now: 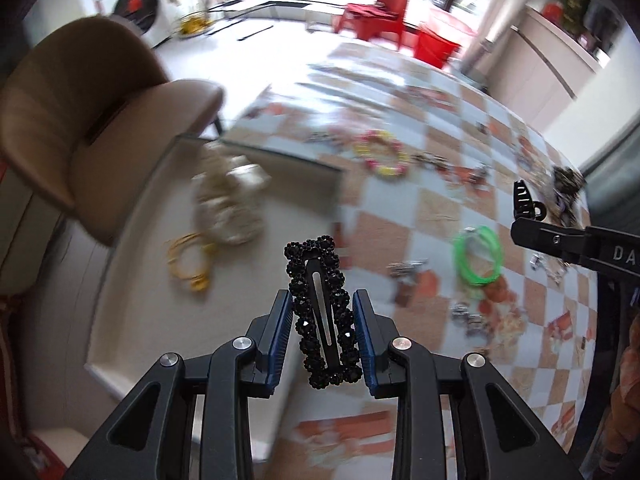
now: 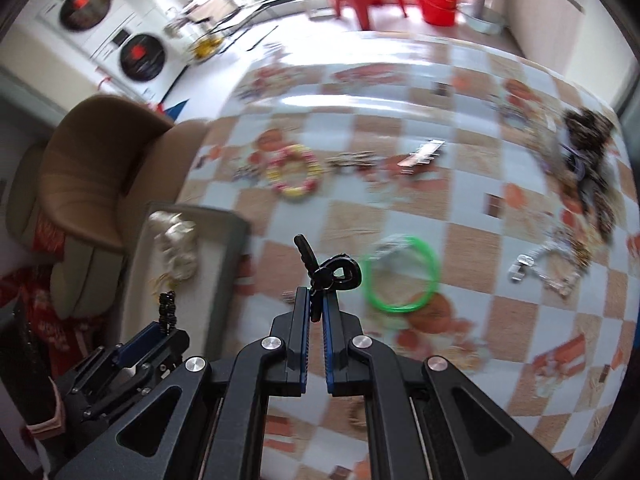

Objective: Organize jewelry
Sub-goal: 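Carry the beaded clip with the left tool while the right tool carries the claw clip to the tray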

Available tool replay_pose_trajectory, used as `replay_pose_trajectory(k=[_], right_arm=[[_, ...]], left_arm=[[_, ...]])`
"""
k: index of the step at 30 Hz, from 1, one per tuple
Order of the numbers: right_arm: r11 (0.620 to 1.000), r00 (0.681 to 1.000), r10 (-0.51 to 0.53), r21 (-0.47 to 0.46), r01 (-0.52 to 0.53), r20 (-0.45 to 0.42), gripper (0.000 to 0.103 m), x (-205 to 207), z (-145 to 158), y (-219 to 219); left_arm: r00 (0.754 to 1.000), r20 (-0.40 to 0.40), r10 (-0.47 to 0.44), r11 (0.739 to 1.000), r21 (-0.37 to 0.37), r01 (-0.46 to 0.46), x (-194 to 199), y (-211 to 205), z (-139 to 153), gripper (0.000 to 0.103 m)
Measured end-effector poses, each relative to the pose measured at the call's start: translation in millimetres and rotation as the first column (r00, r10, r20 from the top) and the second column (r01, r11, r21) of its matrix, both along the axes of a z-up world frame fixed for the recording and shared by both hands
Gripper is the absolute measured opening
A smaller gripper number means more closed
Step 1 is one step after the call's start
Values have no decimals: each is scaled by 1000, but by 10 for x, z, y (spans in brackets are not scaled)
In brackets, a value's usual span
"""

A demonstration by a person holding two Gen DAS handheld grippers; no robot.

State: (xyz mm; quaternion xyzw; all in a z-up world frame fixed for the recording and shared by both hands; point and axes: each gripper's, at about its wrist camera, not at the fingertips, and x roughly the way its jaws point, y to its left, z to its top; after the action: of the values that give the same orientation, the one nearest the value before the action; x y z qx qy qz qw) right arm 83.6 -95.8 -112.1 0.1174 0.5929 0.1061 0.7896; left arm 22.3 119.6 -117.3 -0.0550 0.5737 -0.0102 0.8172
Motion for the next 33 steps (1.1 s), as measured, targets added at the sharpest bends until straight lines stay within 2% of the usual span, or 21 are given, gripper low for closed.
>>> replay_pose_trajectory(k=[9,17,23,33], right_arm=[[979,979,202,18,-203,10,6,160,-84,1135],[939,940,340,49,-339,-10,6,416,-386,2067],[924,923,383,46,-381,-46,6,589,-672,2464],[911,904,411,18,-411,-117,7,736,-1090,2802]], left_arm=[[983,-14,182,983,38,-181,-145,925,-161,34],[960,-41,277,959,68,-274,-150,1386,-508,34],[951,-58,304,951,77,-299,-102,1522,-724,34],[949,-88,303,949,114,-293,-23,1558,-990,35]])
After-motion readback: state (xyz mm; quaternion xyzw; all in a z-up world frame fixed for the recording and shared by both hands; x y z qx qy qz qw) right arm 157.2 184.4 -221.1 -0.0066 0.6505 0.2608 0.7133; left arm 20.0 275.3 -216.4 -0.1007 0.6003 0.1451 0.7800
